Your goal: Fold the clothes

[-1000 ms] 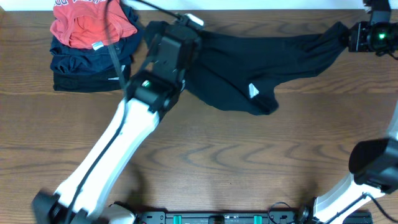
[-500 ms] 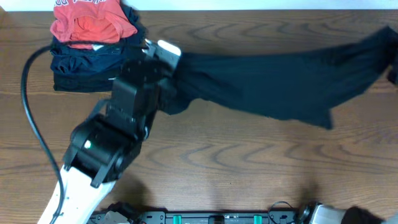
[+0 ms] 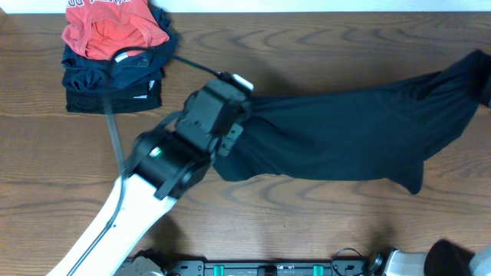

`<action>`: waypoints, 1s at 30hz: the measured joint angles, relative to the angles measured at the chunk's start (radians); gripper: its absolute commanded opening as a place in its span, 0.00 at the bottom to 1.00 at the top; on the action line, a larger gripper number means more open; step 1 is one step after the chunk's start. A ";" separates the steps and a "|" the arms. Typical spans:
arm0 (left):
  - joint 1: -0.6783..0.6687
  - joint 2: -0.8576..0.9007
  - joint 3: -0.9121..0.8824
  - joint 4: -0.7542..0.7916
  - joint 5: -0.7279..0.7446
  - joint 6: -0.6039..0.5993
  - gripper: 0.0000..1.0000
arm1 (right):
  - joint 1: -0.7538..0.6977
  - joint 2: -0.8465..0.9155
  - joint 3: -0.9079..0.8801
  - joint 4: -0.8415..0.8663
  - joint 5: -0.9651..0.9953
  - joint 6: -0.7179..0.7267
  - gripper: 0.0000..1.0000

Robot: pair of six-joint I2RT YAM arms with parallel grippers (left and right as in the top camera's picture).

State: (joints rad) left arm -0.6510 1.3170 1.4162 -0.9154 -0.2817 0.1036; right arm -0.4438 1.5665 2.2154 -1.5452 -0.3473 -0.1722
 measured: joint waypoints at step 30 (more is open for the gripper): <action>0.014 0.648 0.000 0.238 0.006 -0.107 0.38 | 0.168 0.570 -0.013 0.169 -0.019 -0.067 0.01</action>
State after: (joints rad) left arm -0.6373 1.9652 1.4162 -0.6769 -0.2756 -0.0032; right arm -0.2760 2.1368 2.2021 -1.3766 -0.3664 -0.2394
